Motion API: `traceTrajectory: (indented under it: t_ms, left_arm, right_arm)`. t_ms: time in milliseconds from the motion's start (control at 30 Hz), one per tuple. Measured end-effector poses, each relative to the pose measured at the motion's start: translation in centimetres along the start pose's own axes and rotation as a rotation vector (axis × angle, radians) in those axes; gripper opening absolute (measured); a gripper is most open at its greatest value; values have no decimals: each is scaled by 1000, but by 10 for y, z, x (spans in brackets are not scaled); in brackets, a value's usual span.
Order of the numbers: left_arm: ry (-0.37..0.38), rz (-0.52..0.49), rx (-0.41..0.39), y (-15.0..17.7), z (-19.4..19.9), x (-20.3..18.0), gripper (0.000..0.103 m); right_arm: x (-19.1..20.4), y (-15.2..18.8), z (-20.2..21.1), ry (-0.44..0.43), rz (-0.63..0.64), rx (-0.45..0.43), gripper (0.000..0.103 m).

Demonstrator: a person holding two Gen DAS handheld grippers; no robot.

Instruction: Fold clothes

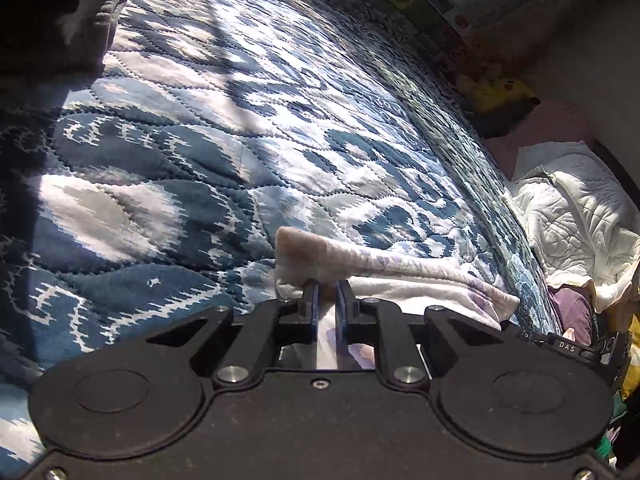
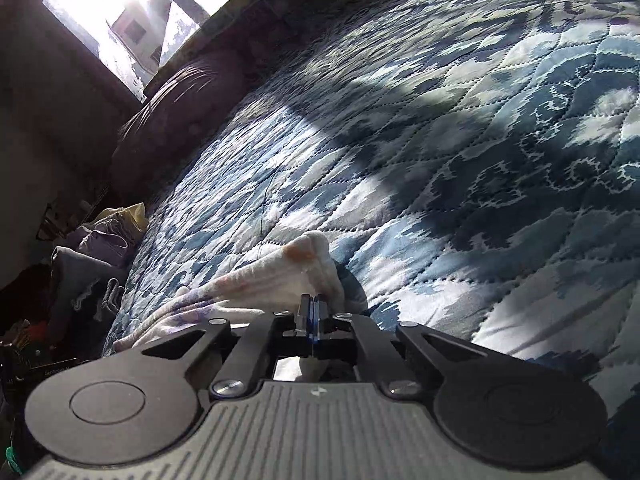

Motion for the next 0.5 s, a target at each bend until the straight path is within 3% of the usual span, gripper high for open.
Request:
traceTrajectory:
  t_ms: [33, 100, 133, 167, 233, 333, 400, 433, 467, 500]
  left_arm:
    - [8, 7, -5, -1, 4, 0, 6]
    - [25, 15, -18, -3, 11, -2, 5]
    - [54, -33, -49, -6, 19, -15, 7]
    - [82, -76, -81, -10, 27, -27, 19]
    - [116, -67, -129, -17, 30, -36, 25]
    - [49, -7, -89, -16, 9, -21, 25]
    - [-12, 39, -46, -10, -5, -5, 14]
    - [-27, 94, -36, -12, -5, 3, 6]
    - [-17, 145, -27, -13, -5, 7, 6]
    - [-17, 133, -31, -14, -3, 7, 6]
  right_arm:
    - [2, 1, 2, -5, 0, 3, 0]
    - [16, -3, 7, -23, 55, 2, 10]
    - [25, -6, 9, -34, 99, -4, 22]
    - [31, -10, 12, -40, 129, -27, 30]
    - [40, -20, 9, -61, 156, -70, 31]
    - [20, -16, -15, -37, 75, -26, 33]
    - [7, -10, -24, -3, 40, -3, 17]
    - [3, -10, -25, 5, 30, -5, 4]
    - [-1, -10, -25, 11, 21, -7, 2]
    - [0, -10, -21, 8, 22, -6, 2]
Point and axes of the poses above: each gripper's, at about its wrist camera, not at the fingertips, and z roughly against the way its jaws point, x to its left, y to its underside, the point moved 8 cm from there along -z, roughly the way its jaws point, and after that the axes turned 12 degrees about -x, right-handed, at the moved point
